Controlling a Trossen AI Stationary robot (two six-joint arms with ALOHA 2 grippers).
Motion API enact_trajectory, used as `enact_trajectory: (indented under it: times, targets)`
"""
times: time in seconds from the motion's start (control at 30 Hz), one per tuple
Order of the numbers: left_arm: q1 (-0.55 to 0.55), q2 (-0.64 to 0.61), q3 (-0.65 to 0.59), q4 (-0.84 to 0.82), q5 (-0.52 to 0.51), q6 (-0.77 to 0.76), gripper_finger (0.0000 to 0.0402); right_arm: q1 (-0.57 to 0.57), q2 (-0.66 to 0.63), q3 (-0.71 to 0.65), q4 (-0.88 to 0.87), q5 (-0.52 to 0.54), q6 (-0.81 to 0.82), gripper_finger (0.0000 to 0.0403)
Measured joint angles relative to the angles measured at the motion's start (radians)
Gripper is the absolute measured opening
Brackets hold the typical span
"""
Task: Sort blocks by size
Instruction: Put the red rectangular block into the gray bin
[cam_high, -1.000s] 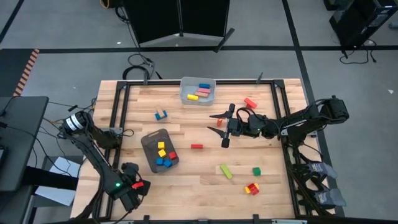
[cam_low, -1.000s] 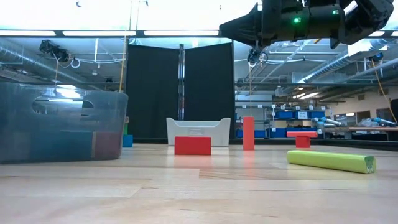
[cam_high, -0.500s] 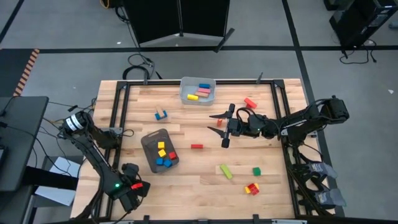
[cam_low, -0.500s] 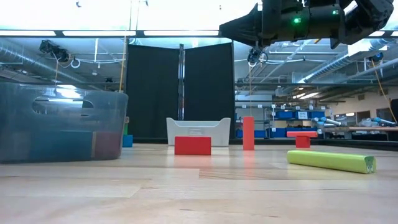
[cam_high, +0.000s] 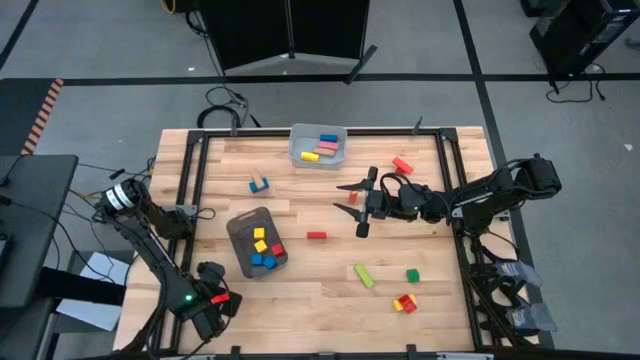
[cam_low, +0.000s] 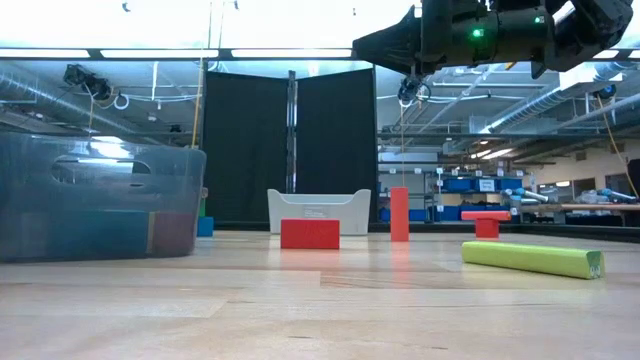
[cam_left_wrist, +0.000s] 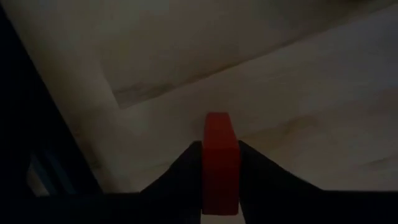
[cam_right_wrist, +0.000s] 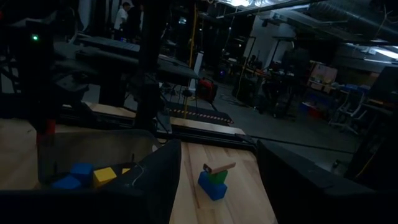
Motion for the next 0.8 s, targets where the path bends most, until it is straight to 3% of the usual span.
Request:
enact_trajectory:
  times: [0.23, 0.37, 0.63, 0.8]
  targets:
    - [0.0, 0.0, 0.01, -0.006, -0.009, 0.059, 0.0064, 0.0, 0.0, 0.0, 0.0, 0.0, 0.0, 0.0217]
    - [0.001, -0.01, 0.1, -0.11, -0.074, 0.094, 0.0064, 0.0, 0.0, 0.0, 0.001, 0.0, 0.0, 0.0216]
    - [0.117, -0.016, 0.339, -0.521, -0.59, 0.237, 0.0064, 0.0, 0.0, 0.0, 0.014, 0.029, -0.034, 0.0214]
    - [0.342, -0.021, 0.35, -0.477, -0.882, 0.538, 0.0064, 0.008, -0.027, 0.0, 0.011, 0.034, -0.034, 0.0213]
